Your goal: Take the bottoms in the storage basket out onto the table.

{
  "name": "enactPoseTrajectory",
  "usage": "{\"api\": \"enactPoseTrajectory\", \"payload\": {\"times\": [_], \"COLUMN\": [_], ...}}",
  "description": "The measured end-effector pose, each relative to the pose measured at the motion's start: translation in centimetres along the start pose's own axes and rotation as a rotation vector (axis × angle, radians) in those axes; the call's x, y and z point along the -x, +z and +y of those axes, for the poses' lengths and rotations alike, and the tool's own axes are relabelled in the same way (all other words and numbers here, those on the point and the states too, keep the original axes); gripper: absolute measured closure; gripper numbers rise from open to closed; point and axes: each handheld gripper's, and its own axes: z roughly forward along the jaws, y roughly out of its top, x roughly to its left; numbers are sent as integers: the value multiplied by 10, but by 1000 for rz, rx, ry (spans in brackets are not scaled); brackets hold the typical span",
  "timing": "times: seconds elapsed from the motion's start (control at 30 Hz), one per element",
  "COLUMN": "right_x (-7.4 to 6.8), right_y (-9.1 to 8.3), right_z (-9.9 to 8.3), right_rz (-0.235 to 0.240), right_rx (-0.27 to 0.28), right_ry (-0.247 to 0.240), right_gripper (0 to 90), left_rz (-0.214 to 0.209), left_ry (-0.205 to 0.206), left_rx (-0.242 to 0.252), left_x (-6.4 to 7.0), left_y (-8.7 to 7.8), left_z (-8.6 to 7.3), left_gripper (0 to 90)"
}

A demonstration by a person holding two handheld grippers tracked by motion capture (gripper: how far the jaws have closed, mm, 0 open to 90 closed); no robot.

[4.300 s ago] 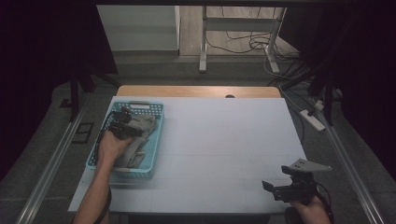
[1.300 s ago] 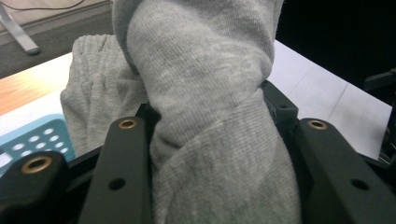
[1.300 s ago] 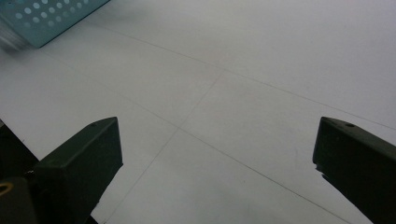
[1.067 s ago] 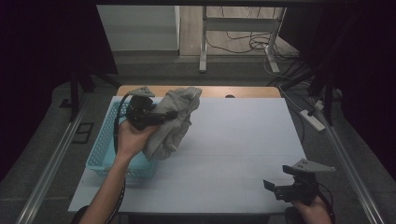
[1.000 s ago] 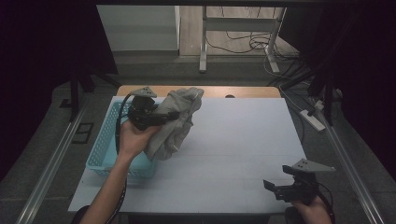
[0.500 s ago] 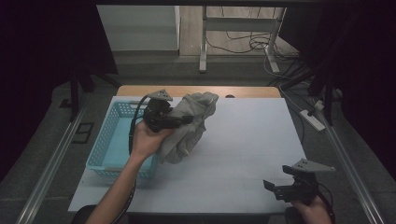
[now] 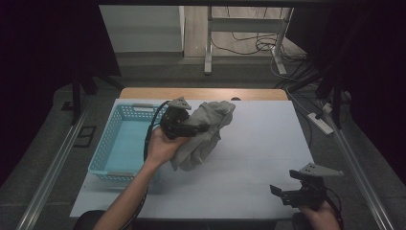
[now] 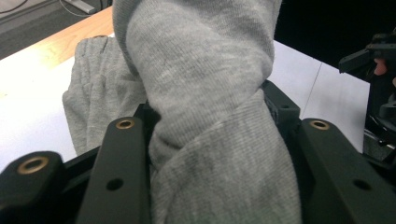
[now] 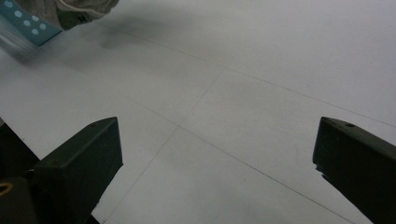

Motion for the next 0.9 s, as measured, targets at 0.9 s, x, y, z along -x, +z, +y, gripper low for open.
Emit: {"api": "enactPoseTrajectory", "payload": {"times": [0.9], "right_x": [0], "right_y": [1], "right_z": [0], "right_rz": [2], "right_rx": [-5], "right_ry": [1], "right_gripper": [18], "left_rz": [-53], "left_ry": [-20], "left_rx": [-74], "left_x": [5], "left_y": [74], "left_z": [-27], "left_gripper": [525]}}
